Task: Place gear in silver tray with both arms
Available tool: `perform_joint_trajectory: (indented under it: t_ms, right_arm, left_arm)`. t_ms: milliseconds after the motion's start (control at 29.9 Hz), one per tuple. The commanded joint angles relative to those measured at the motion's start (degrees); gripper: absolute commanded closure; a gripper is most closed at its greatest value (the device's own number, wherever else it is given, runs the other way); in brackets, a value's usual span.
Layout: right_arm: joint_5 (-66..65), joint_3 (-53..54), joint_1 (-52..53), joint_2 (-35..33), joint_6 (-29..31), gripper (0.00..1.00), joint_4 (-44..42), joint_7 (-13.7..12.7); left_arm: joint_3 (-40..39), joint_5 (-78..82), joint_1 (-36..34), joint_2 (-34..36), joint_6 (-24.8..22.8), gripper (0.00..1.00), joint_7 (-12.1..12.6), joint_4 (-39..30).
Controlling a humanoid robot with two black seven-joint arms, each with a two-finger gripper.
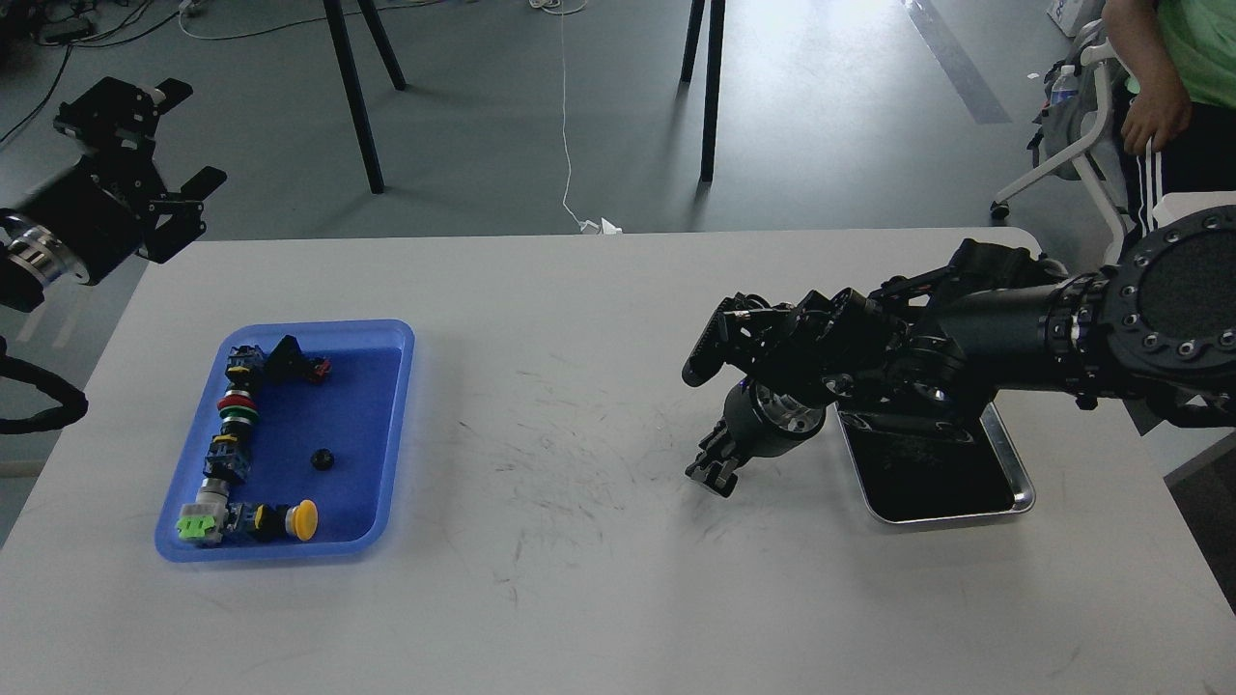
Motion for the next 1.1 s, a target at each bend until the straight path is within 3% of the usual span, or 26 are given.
perform_joint_trajectory:
  t_ms: [0,434,568,1069]
  right_arm:
    - [-0.33,-0.01,-0.33,-0.07,0.00,0.67,-0.13,0.00]
    - [-0.24,0.08,0.90,-0.42,0.09,0.88,-0.49,-0.09]
    - [-0.06,0.16,1.95,-1.82,0.09,0.88,-0.31,-0.09]
    - [-0.33,0.95,6.79,-26.78,0.00,0.88,4.08,0.00]
  left_arm:
    - [0.00,-0.15,0.32,0.00,0.00,0.02,0.00,0.00]
    - [0.00,-0.06,0.85,0.00,0.09,0.02,0.00,0.00]
    - [0.00,-0.06,1.29,0.00,0.09,0.02,0.00,0.00]
    - [0.00,-0.06,2.87,-0.09,0.09,0.02,0.00,0.00]
